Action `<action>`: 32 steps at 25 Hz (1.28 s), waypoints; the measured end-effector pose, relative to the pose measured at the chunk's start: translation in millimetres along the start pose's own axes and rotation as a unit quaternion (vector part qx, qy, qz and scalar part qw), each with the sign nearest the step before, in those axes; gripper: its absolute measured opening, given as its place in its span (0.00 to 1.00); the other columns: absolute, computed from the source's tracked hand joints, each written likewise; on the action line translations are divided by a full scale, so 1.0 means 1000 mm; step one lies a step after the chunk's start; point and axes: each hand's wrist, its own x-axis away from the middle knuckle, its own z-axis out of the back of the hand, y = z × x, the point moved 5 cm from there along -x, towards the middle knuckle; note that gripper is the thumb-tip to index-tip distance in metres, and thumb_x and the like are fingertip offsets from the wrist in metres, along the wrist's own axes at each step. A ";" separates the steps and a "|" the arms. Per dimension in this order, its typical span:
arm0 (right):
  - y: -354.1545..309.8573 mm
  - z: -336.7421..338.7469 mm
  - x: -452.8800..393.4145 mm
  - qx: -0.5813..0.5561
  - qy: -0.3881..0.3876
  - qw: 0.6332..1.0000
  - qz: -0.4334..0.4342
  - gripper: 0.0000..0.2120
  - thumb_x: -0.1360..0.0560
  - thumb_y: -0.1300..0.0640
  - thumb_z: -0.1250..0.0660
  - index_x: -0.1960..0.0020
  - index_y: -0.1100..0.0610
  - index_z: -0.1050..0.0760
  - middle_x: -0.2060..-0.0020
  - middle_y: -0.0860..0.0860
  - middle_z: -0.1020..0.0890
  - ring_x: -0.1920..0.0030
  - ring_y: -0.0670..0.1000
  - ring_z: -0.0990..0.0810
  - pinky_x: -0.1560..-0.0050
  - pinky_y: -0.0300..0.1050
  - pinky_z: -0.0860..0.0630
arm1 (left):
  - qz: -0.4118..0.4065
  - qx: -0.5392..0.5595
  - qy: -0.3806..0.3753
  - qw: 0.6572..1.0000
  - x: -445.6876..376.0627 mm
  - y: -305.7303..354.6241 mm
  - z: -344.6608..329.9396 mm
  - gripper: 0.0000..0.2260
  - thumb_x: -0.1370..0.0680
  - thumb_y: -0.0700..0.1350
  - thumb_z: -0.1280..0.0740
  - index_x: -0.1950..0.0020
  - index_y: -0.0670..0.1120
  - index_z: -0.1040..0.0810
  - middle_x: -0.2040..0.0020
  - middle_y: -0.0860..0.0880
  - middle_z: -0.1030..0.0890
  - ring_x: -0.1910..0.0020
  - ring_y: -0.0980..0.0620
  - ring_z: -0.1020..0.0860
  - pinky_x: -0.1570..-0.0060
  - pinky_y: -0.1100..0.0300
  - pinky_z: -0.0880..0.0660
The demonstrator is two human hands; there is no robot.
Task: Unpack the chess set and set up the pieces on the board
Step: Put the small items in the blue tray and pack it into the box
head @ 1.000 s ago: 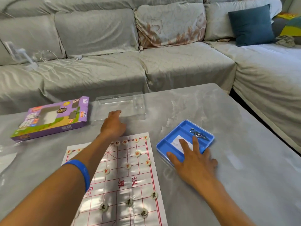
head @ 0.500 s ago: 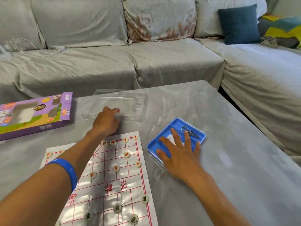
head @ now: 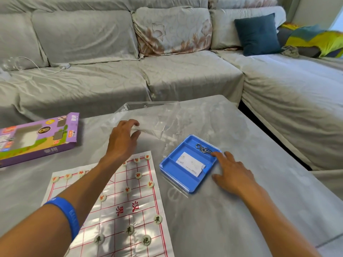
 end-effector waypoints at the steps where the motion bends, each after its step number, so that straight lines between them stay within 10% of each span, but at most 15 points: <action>1: -0.001 0.002 0.006 0.011 0.037 0.999 0.016 0.25 0.23 0.47 0.39 0.29 0.41 0.43 0.30 0.47 0.39 0.38 0.55 0.30 0.42 0.52 0.29 | -0.004 0.004 0.001 1.000 0.005 0.005 0.003 0.12 0.21 0.45 0.33 0.38 0.50 0.26 0.34 0.46 0.26 0.41 0.44 0.24 0.42 0.48 0.24; 6: -0.027 -0.004 0.025 -0.044 0.024 0.990 0.133 0.12 0.23 0.48 0.40 0.39 0.42 0.32 0.54 0.45 0.24 0.53 0.49 0.25 0.55 0.45 0.27 | -0.003 0.002 -0.001 1.000 0.025 0.018 0.009 0.13 0.22 0.45 0.33 0.38 0.50 0.25 0.34 0.46 0.26 0.42 0.44 0.24 0.42 0.49 0.23; 12: -0.010 0.003 0.024 -0.002 0.065 0.994 0.084 0.12 0.22 0.40 0.44 0.49 0.47 0.30 0.52 0.47 0.22 0.52 0.50 0.22 0.56 0.47 0.26 | -0.003 0.004 -0.012 1.000 0.042 0.033 0.014 0.13 0.22 0.45 0.33 0.37 0.50 0.25 0.33 0.47 0.27 0.40 0.44 0.25 0.41 0.48 0.24; 20: -0.015 -0.012 0.023 0.022 0.039 0.993 0.112 0.26 0.24 0.38 0.42 0.30 0.42 0.44 0.33 0.48 0.32 0.39 0.54 0.28 0.46 0.51 0.26 | 0.002 0.010 -0.026 1.000 0.049 0.038 0.004 0.14 0.22 0.45 0.32 0.37 0.50 0.25 0.33 0.47 0.27 0.39 0.44 0.25 0.40 0.47 0.25; 32: -0.007 0.012 0.019 0.032 0.086 0.996 0.014 0.25 0.26 0.28 0.52 0.48 0.46 0.30 0.47 0.50 0.20 0.47 0.56 0.24 0.50 0.49 0.28 | -0.005 0.047 -0.038 0.998 0.062 0.037 0.003 0.14 0.23 0.46 0.32 0.37 0.50 0.25 0.33 0.48 0.27 0.39 0.46 0.25 0.39 0.47 0.25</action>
